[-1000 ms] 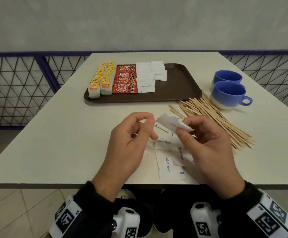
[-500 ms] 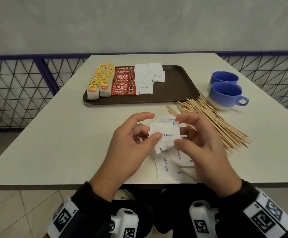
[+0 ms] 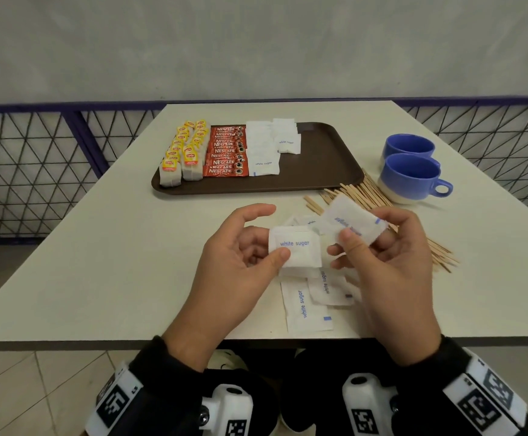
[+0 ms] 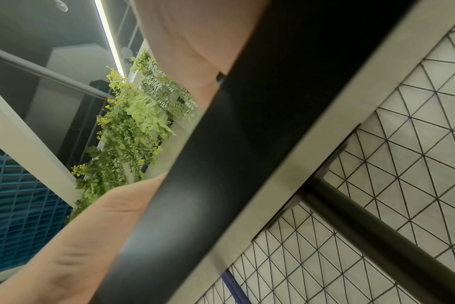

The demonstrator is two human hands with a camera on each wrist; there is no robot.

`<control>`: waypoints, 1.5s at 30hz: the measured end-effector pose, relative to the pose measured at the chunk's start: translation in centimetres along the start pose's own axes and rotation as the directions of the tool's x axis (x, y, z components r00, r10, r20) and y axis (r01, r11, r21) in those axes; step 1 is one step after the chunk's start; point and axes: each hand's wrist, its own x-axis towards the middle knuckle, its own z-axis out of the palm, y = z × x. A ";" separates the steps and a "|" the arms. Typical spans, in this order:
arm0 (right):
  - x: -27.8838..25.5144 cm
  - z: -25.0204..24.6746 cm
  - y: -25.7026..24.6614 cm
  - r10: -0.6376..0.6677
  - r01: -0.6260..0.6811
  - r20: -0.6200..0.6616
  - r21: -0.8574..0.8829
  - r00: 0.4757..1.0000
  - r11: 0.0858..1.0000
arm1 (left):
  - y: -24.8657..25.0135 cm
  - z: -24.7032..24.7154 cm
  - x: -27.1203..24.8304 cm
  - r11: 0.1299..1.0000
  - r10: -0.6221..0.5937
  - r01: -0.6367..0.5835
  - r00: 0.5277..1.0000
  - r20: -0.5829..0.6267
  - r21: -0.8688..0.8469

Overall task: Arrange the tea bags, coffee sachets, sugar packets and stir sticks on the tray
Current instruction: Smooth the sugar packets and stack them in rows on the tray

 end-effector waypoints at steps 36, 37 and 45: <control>0.1 -0.1 1.4 -0.046 0.097 0.297 -0.162 0.954 0.982 | 0.3 0.0 -0.8 0.998 0.044 -0.040 0.995 0.090 -0.046; 0.1 0.0 1.3 -0.048 0.103 0.305 -0.168 0.951 0.980 | 0.4 0.0 -0.8 0.998 0.034 -0.029 0.995 0.097 -0.046; 0.0 0.1 1.5 -0.115 0.196 0.286 -0.275 0.951 0.941 | 0.0 0.1 -0.6 0.997 0.017 -0.009 0.996 0.090 -0.083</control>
